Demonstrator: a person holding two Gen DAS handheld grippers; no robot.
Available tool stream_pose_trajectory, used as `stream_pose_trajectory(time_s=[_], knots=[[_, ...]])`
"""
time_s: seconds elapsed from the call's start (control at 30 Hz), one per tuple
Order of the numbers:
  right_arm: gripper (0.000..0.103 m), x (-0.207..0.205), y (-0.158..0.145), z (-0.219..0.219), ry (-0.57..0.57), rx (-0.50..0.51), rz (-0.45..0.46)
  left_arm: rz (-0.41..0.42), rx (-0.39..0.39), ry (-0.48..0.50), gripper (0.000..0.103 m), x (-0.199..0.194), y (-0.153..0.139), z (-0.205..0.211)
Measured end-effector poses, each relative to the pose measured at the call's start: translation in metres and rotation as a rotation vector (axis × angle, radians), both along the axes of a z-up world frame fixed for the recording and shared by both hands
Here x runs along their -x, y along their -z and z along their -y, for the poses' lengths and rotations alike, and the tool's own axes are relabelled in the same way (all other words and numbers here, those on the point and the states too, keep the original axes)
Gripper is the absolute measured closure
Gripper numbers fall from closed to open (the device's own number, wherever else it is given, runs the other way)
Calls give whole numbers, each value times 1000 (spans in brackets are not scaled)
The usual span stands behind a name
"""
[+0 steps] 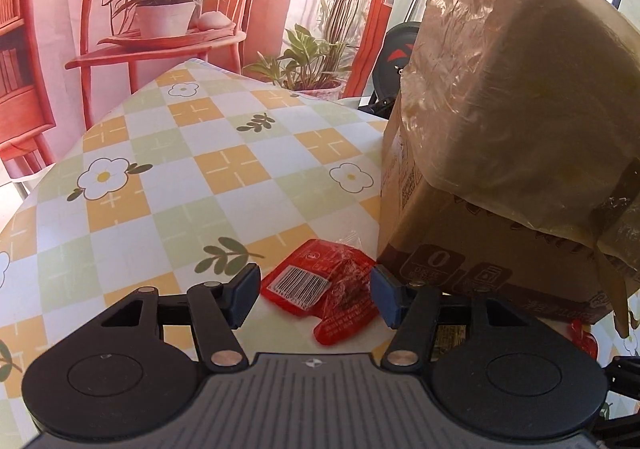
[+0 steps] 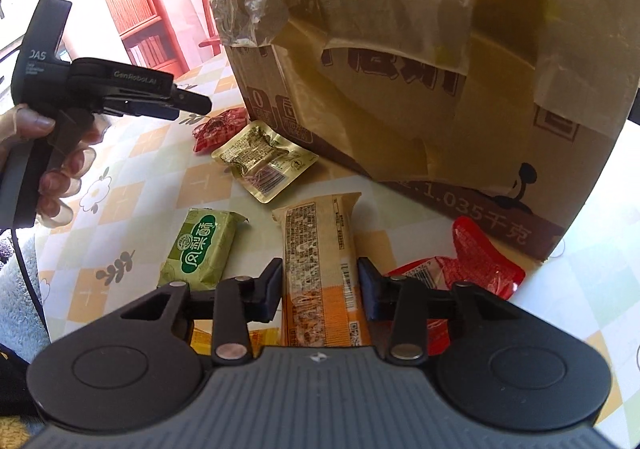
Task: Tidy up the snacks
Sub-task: 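Grasp the long orange-and-white wrapped bar with the right tool, then grasp the red snack packet with the left tool while the right tool holds the bar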
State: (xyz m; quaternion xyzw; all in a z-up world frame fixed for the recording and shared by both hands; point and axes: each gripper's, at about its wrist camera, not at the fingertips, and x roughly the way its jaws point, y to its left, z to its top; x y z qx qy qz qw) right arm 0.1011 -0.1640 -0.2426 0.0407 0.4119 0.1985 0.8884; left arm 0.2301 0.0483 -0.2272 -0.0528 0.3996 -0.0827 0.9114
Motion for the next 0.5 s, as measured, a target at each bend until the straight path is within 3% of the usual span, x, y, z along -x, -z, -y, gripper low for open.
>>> stream_pose_trajectory(time_s=[0.17, 0.5], knots=[[62, 0, 0, 1, -3, 4, -4, -44, -2, -35, 39, -13, 17, 5], [62, 1, 1, 2, 4, -5, 1, -55, -34, -5, 38, 23, 20, -28]])
